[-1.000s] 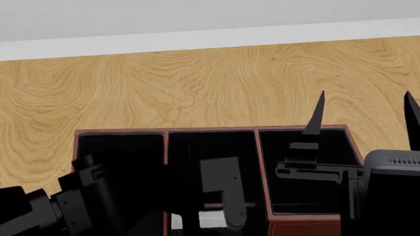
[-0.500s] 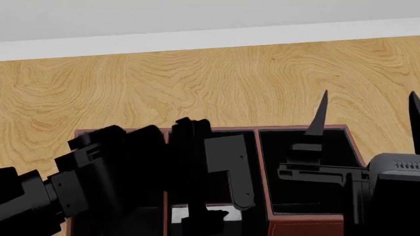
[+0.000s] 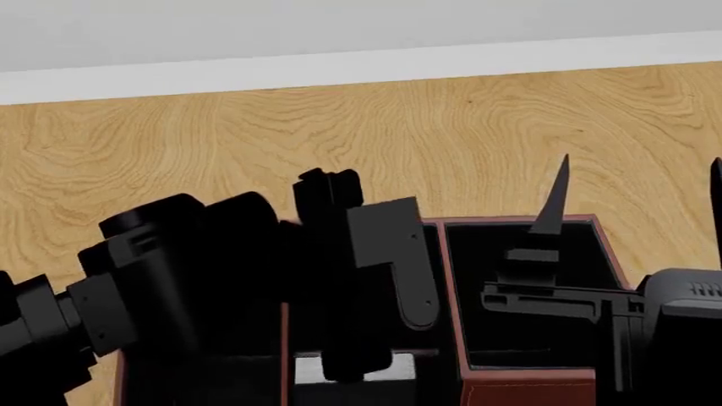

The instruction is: Pick up the book and place it in the back compartment of the caddy.

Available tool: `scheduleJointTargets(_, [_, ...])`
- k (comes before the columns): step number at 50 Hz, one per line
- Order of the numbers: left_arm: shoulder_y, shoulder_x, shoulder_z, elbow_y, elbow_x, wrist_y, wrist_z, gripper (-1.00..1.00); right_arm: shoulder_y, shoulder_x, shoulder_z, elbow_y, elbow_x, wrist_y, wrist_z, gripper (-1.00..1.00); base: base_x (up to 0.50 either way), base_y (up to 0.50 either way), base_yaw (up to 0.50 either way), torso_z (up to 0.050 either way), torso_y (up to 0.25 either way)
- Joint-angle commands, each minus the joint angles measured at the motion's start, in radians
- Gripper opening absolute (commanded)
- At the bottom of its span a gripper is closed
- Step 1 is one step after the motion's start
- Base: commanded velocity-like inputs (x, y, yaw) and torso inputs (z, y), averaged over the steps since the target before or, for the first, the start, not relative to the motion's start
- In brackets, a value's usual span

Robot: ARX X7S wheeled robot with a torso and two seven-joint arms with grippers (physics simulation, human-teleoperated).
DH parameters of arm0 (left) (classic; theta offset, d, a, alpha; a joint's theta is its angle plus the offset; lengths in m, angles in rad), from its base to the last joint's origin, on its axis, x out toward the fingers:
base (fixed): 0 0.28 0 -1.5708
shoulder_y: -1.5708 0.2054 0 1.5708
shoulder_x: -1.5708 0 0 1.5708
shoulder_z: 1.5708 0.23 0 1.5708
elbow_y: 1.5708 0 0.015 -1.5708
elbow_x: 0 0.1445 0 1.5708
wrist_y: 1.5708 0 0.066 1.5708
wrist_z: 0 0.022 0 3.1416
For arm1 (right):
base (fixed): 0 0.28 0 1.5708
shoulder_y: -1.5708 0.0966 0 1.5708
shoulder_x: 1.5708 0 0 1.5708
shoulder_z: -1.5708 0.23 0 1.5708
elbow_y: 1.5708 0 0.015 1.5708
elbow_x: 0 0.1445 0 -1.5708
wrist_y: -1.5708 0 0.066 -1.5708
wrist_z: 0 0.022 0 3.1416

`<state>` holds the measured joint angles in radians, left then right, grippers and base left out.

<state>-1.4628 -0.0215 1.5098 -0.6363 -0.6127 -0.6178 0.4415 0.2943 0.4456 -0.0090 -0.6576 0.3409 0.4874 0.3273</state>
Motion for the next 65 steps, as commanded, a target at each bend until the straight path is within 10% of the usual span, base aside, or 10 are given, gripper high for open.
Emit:
scheduleJointTargets(1, [0.035, -0.036, -0.047, 0.020, 0.004, 0.068, -0.100, 1.00, 0.000, 0.003, 0.002, -0.006, 0.005, 0.002, 0.003, 1.00, 0.00, 0.00, 0.00, 0.000, 0.000])
scheduleJointTargets(65, [0.292, -0.190, -0.440, 0.137, 0.094, 0.658, -0.848, 1.00, 0.002, 0.014, -0.019, -0.015, 0.011, 0.005, 0.016, 1.00, 0.00, 0.00, 0.00, 0.000, 0.000])
